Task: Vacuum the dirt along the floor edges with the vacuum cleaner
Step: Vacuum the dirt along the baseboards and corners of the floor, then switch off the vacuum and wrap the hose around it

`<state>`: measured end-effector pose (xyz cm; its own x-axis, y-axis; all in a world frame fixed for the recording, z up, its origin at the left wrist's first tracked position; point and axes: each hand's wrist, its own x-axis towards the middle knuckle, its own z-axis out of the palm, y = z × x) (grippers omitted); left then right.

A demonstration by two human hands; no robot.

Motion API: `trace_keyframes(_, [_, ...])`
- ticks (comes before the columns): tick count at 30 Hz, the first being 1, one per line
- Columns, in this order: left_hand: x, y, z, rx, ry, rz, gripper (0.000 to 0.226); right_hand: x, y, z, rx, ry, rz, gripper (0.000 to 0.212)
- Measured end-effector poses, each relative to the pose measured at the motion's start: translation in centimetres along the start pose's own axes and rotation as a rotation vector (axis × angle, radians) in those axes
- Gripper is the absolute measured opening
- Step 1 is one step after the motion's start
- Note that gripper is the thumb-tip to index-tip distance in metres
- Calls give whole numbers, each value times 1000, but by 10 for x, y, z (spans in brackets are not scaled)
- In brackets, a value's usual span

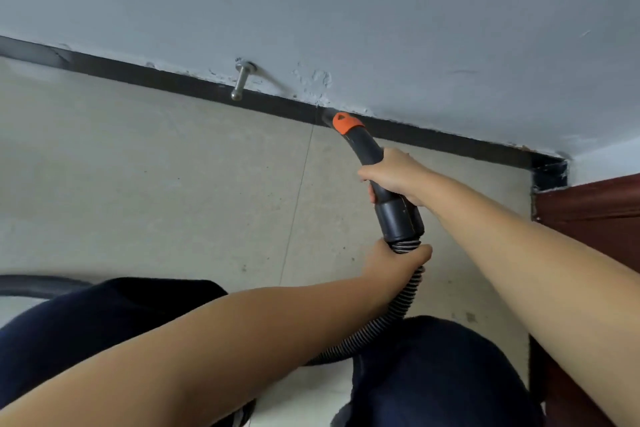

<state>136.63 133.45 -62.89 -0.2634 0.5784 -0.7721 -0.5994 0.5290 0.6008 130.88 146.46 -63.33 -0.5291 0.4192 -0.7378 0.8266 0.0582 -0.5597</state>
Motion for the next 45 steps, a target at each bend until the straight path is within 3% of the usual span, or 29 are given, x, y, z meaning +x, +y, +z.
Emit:
trace_keyframes(8, [-156,107,-33,12,157,43,16,-142,-158,-10,28,-46,-138,32])
trace_keyframes(15, [-299,196,-58,-34,287,133,17,-277,-297,-13,-10,-85,-314,27])
trace_keyframes(24, [-444,235,-90,-95,481,310,22,-412,-404,24,-42,-273,-553,27])
trace_keyframes(31, [-552,222,-177,-167,684,417,20,-502,-485,129,-35,-454,-700,21])
trace_keyframes(38, [-676,184,-320,-347,938,525,17,-591,-581,301,-33,-635,-815,24])
trace_keyframes(45, [-789,179,-444,-352,1169,638,23,-662,-676,425,112,-719,-915,19])
